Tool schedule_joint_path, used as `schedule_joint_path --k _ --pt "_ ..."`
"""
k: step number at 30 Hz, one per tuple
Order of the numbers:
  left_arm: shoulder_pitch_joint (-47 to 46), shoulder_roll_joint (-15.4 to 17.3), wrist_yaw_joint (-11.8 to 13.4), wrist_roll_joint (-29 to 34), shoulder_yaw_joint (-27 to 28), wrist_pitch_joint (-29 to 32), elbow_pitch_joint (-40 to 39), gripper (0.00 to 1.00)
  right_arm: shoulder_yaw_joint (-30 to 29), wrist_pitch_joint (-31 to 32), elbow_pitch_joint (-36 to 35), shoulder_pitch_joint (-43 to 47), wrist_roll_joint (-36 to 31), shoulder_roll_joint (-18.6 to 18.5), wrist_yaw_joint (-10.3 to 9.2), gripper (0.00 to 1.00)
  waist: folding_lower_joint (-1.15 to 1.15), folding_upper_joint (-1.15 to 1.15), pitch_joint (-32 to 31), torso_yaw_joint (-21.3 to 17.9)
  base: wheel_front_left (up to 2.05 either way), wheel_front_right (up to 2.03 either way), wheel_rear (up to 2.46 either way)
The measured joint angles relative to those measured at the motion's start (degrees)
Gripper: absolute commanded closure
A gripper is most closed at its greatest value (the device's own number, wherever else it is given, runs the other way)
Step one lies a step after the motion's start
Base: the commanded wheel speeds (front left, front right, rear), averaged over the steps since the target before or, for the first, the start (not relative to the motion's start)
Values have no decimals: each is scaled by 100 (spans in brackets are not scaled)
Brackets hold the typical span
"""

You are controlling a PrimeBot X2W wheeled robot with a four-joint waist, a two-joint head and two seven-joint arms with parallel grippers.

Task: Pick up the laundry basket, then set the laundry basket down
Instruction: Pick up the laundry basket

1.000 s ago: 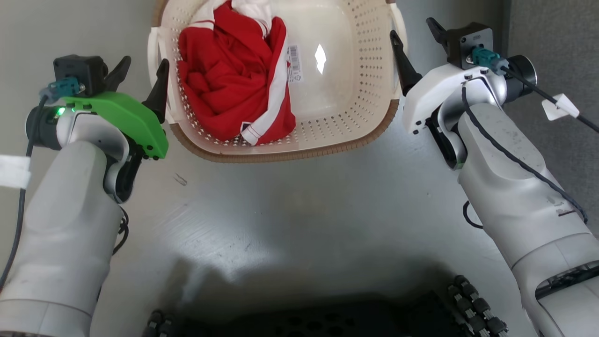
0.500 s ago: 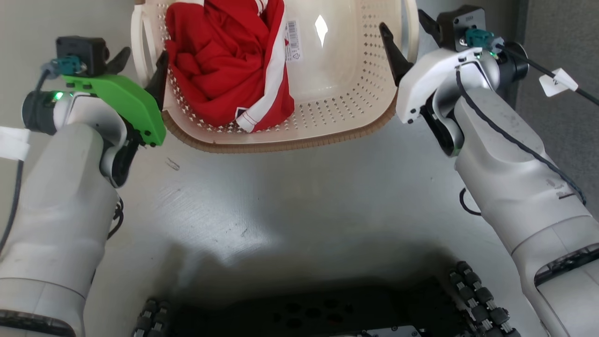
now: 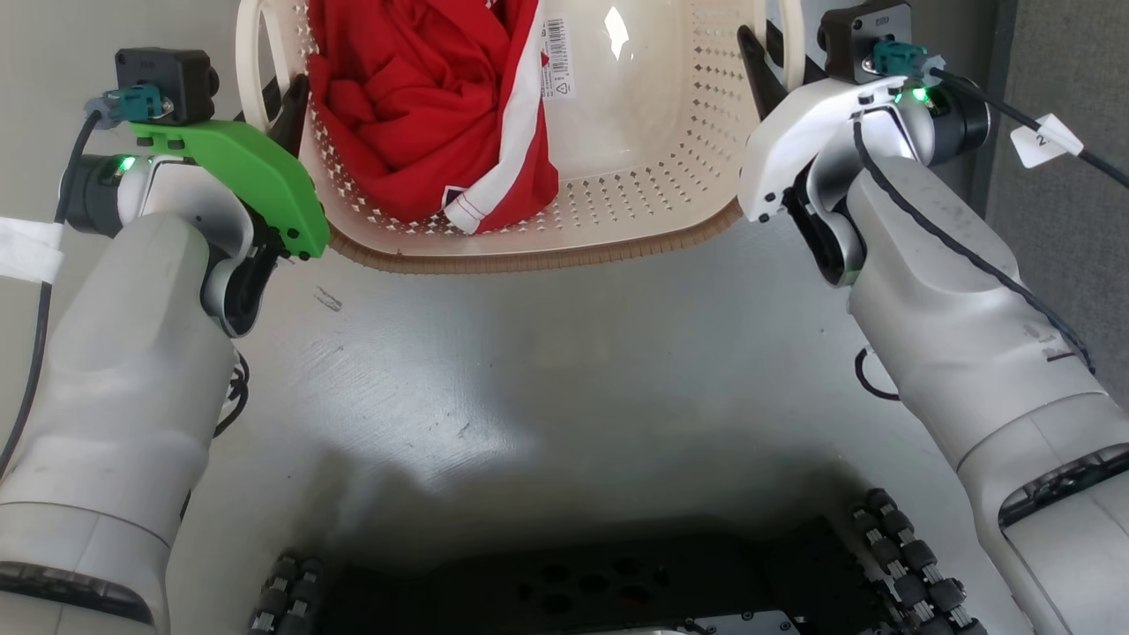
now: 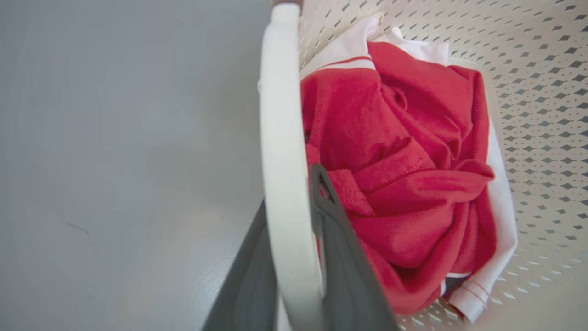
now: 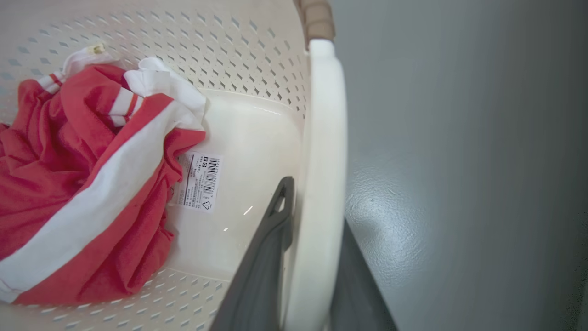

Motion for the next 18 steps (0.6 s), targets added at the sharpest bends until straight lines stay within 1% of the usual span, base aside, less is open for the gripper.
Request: schedule_joint_path --k 7,9,18 --pt "-41 -53 0 -135 -165 -56 194 100 66 -55 198 -61 105 21 -5 100 0 0 -80 15 0 0 0" --pt "-40 -73 0 -140 -296 -47 298 100 92 -59 286 -60 144 26 -5 100 0 0 -139 20 0 0 0" --pt "-40 -189 0 -433 -536 107 578 100 190 -135 645 8 413 53 22 100 0 0 -592 2 0 0 0"
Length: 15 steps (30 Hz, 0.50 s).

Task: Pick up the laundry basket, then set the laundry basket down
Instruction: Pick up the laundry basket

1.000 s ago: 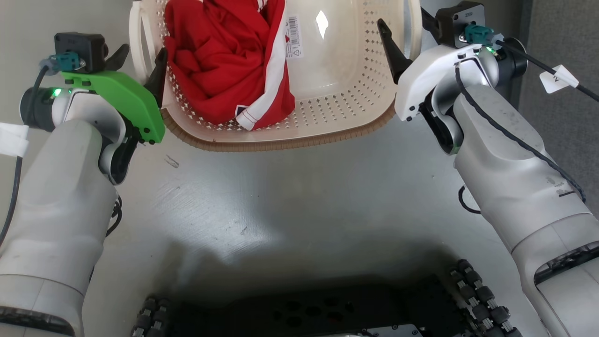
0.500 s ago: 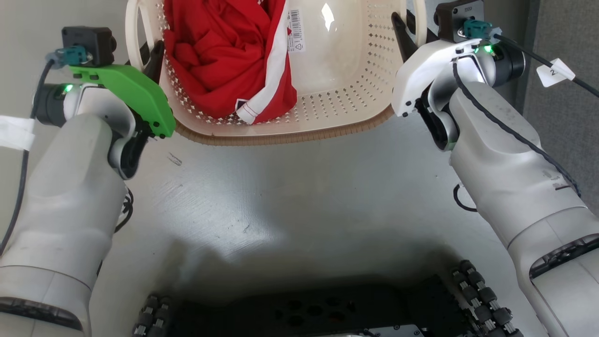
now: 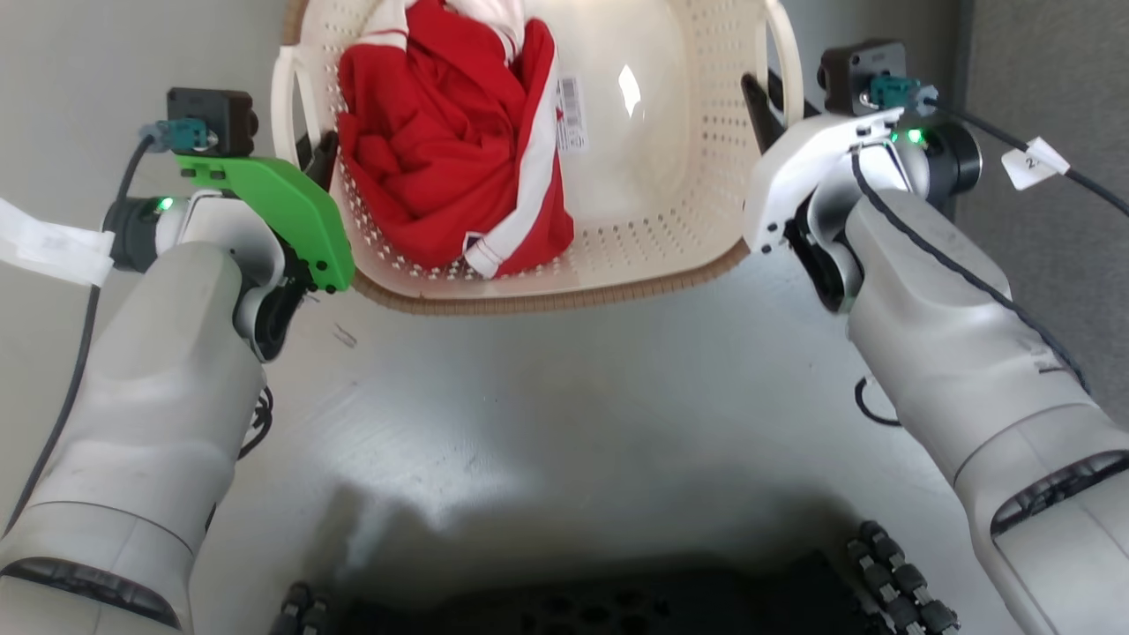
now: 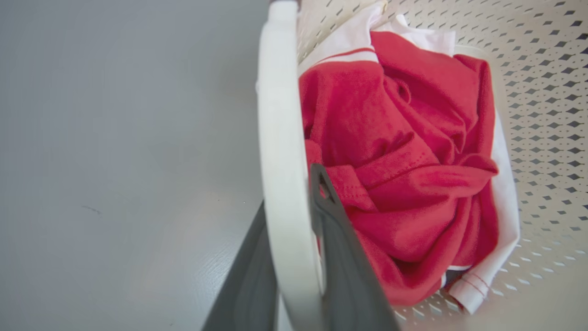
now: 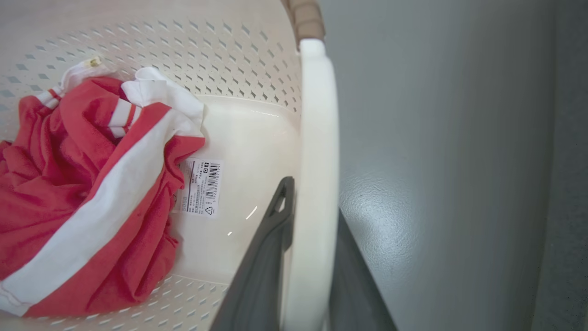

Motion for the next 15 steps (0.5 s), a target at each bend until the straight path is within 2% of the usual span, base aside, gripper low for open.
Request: schedule_joint_path --k 15 --pt "245 -149 -2 -436 -304 508 432 100 289 324 402 452 469 19 331 100 0 0 -1083 -9 0 0 0"
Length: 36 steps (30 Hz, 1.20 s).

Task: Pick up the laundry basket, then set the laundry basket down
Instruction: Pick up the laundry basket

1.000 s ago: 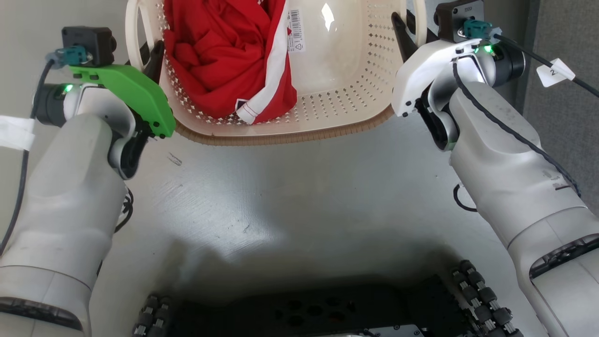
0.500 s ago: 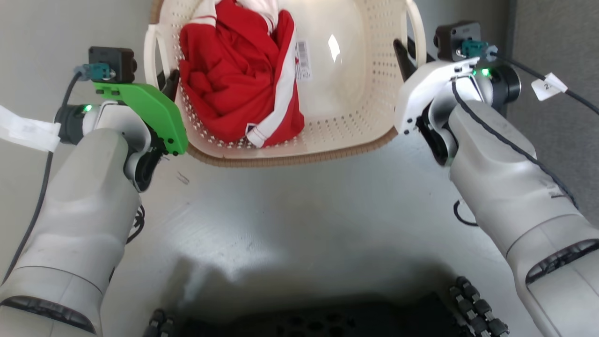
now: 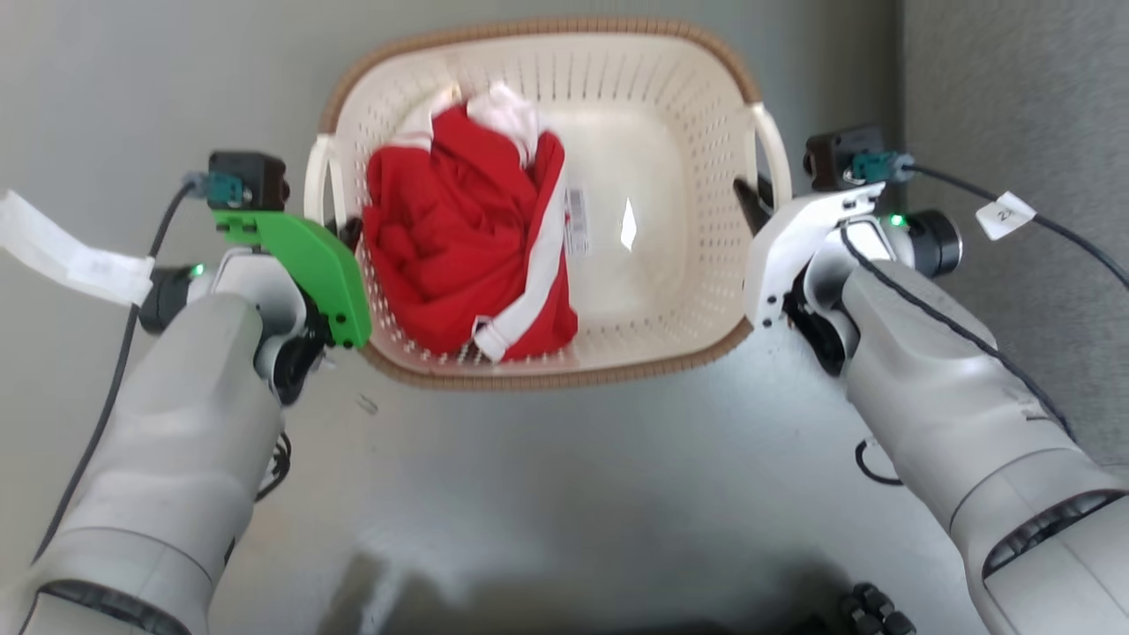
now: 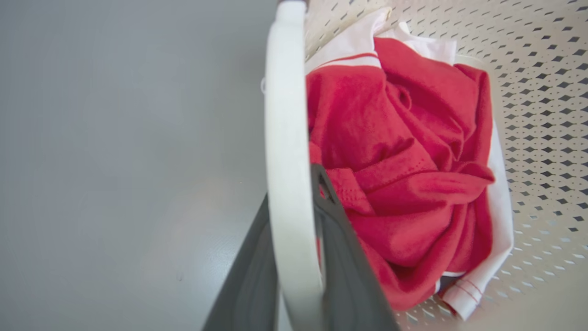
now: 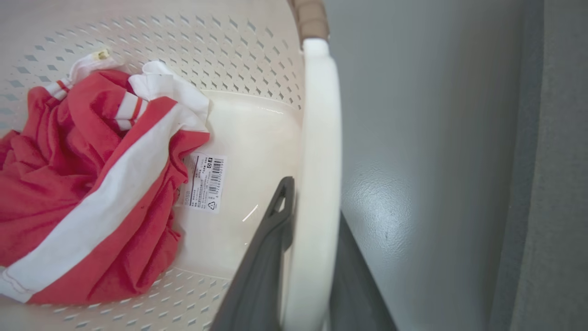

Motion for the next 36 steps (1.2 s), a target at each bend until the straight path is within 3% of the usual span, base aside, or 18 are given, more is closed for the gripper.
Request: schedule_joint_path --k 36 --pt "1382 -287 -7 -944 -212 1216 767 100 527 1427 439 1420 1031 136 233 100 -1 0 -3038 -135 0 0 0"
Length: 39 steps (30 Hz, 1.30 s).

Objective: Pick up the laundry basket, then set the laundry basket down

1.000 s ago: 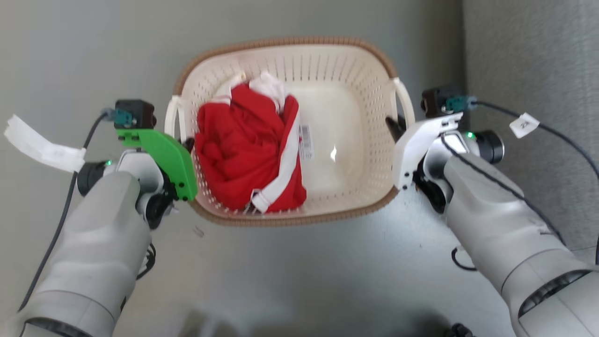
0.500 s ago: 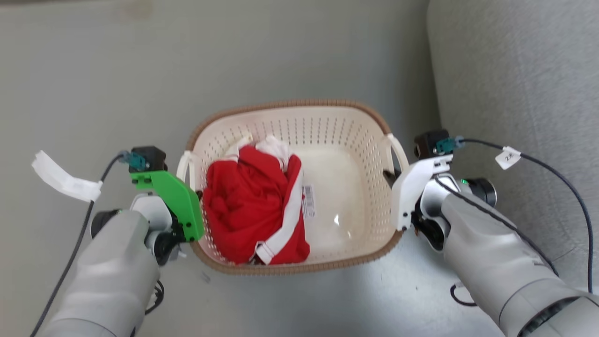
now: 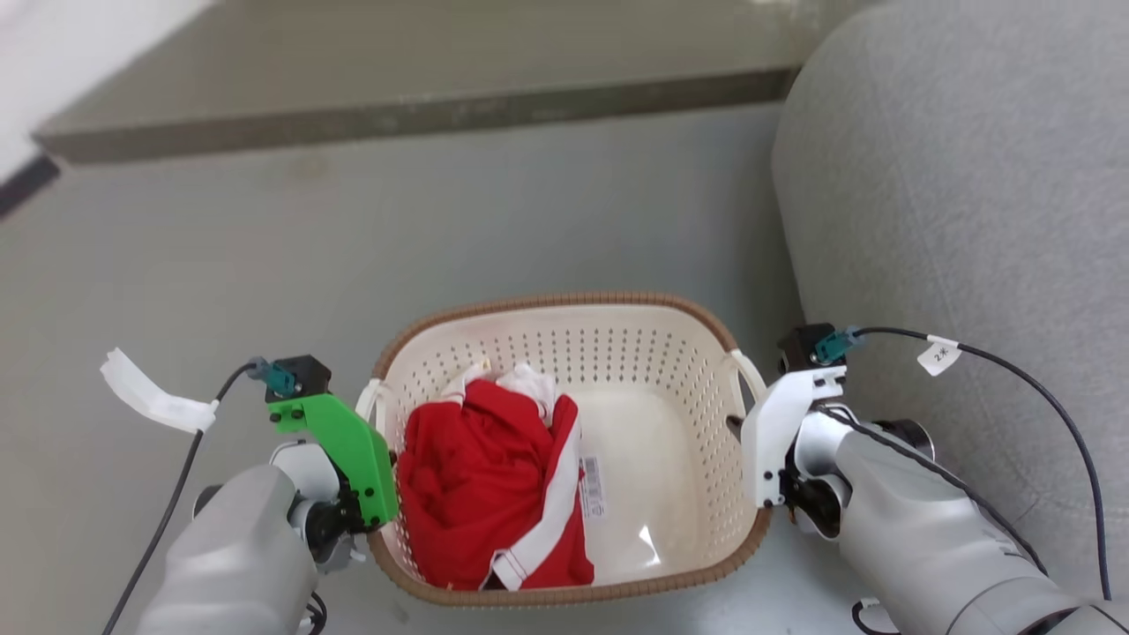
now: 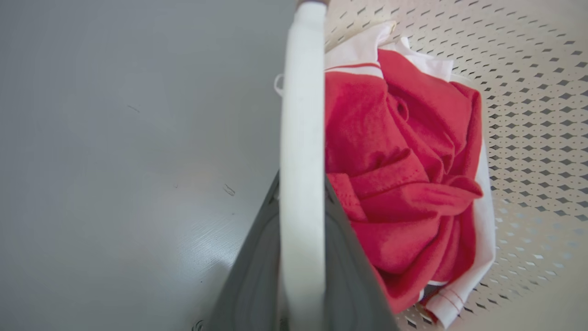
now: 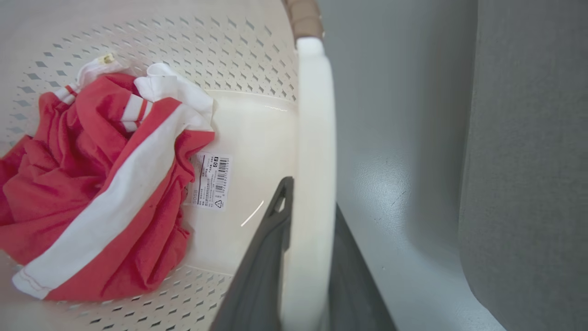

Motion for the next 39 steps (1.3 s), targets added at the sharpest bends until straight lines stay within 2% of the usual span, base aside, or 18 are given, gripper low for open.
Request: schedule_joint_path --k 16,39 --pt "183 -48 0 -140 -4 378 201 100 147 477 15 291 204 21 20 100 0 0 -906 12 0 0 0" --pt "302 -71 -2 -285 3 470 348 100 267 605 -10 421 441 34 20 100 0 0 -1046 75 0 0 0"
